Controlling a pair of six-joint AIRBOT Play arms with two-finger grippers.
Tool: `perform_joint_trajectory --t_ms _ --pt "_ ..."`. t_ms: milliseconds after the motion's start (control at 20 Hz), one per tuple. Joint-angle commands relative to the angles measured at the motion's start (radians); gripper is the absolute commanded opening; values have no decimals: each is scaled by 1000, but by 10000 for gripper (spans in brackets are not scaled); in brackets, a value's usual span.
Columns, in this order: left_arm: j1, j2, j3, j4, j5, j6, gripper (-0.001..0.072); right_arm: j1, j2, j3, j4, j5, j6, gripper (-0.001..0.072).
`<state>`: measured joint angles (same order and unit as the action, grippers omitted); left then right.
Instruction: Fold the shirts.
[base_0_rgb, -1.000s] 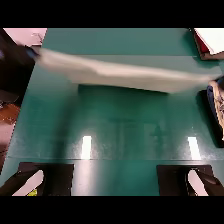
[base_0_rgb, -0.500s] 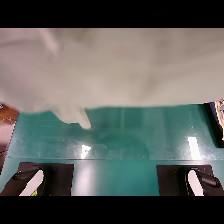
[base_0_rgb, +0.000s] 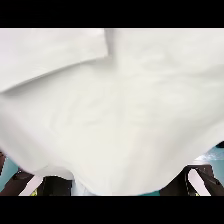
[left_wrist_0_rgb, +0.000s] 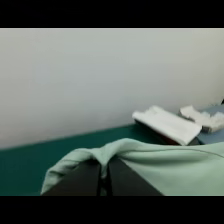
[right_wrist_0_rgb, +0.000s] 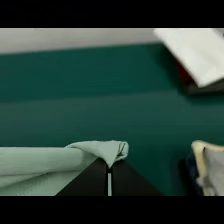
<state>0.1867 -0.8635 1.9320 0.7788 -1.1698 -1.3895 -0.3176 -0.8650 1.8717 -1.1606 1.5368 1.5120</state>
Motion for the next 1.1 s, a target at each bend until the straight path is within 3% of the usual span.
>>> perform_joint_trajectory --t_ms 0,150,300,500,700,800,950,1050 --pt "1 -124 -195 30 -135 -26 26 6 -205 -82 31 188 42 13" --pt "-7 -307 -314 35 -191 -24 27 86 -376 -226 30 185 43 13" --pt "-79 -528 -358 76 -172 11 27 162 -534 -316 -53 81 43 13" --pt "-153 -767 -358 87 73 88 27 214 -716 -304 -97 -147 43 13" --pt "-142 -842 -341 98 289 90 28 257 -837 -164 -97 -277 42 13" --pt "-140 -842 -307 112 371 130 28 279 -853 -117 -97 -326 42 13" --pt "-140 -842 -269 116 385 196 28 313 -848 -102 -98 -315 42 13" --pt "-140 -842 -269 199 315 197 28 338 -827 -157 -99 -298 42 12"
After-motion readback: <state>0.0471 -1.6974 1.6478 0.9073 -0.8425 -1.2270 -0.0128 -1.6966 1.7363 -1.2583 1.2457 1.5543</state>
